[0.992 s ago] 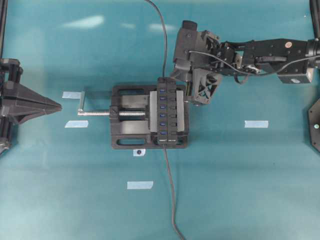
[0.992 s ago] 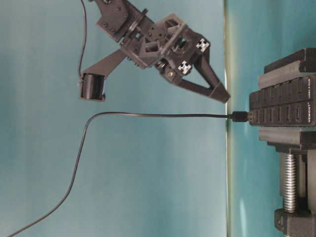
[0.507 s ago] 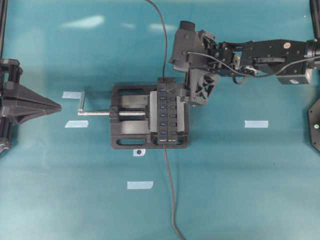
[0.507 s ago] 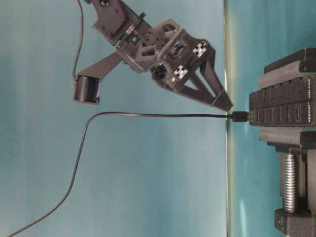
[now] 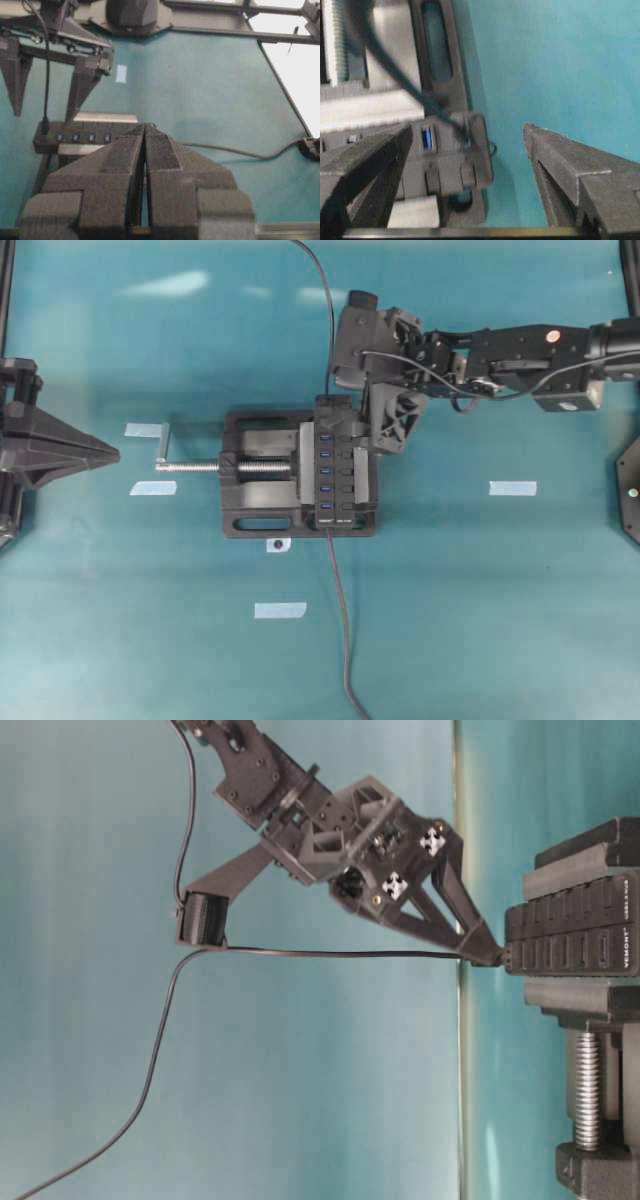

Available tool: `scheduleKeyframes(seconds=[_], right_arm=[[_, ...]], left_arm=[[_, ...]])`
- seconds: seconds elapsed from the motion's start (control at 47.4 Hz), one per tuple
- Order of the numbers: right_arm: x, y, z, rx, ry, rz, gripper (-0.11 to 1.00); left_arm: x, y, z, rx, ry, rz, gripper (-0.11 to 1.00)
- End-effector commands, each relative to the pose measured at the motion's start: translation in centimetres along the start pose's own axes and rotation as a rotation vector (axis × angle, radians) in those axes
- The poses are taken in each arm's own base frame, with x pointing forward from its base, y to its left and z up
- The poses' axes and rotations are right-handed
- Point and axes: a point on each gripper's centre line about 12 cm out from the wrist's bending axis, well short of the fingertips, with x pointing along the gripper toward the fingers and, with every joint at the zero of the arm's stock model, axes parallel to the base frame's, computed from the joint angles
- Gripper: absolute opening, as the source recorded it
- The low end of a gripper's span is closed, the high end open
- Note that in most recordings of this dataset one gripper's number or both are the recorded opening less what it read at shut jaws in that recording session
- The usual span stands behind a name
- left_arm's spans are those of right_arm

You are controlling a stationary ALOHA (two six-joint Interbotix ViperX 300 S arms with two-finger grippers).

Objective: Insert the USB into the front port of the fixed hub.
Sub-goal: 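Lower the right gripper and close it on the black USB plug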

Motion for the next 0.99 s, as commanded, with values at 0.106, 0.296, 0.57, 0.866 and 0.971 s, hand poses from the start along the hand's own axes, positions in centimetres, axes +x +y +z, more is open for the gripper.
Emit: scheduleKeyframes(seconds=[0.106, 0.296, 0.57, 0.866, 0.971], right_arm=[[-0.21, -0.01, 1.36, -0.011, -0.049, -0.003, 0.86], [-0.12, -0.07, 1.27, -0.009, -0.046, -0.004, 0.86], [-0.15, -0.1, 1.56, -0.009, -0.055, -0.005, 0.86], [-0.2, 0.19, 1.97, -0.008, -0.065, 0.0, 0.61], [-0.2, 0.32, 1.97, -0.01, -0.063, 0.003, 0.47]], left_arm=[[0.07, -0.1, 0.83, 0.0, -0.021, -0.003, 0.0], [0.07, -0.1, 0.83, -0.001, -0.021, -0.003, 0.0], [0.07, -0.09, 0.77, -0.001, -0.02, -0.003, 0.0], [0.07, -0.07, 0.83, -0.002, -0.021, -0.002, 0.0], [0.07, -0.1, 0.83, -0.001, -0.021, -0.003, 0.0]])
